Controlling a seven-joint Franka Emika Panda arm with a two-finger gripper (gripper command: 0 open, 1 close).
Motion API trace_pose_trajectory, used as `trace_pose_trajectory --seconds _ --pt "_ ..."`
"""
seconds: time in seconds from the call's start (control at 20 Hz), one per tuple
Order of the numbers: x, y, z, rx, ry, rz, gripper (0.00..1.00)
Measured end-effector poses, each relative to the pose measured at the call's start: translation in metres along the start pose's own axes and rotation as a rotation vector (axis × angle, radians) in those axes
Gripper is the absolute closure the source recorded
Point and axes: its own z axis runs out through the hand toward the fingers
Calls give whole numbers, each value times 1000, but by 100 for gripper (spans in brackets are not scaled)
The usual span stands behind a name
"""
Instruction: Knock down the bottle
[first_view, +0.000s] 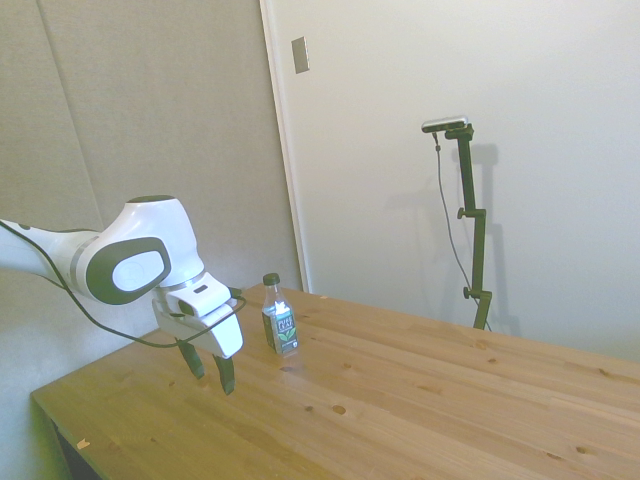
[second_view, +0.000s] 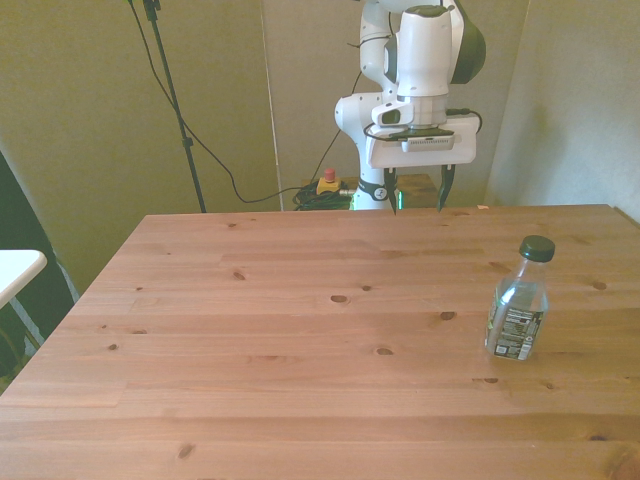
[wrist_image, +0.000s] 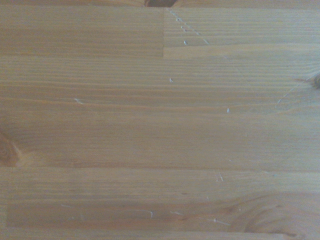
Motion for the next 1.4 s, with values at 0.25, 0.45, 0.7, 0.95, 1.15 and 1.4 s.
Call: trace_pose_trajectory --seconds 0.25,0.45,0.7,0.95,1.15,1.4 --pt "-8 -17 -7 21 5 49 0" --pt "-22 -59 -25 47 33 135 0" --pt "-13 -112 -33 68 62 221 0" --pt "9 -158 -32 83 72 248 100" --pt "14 -175 -30 85 86 275 100" --pt "37 -206 -24 79 91 325 100"
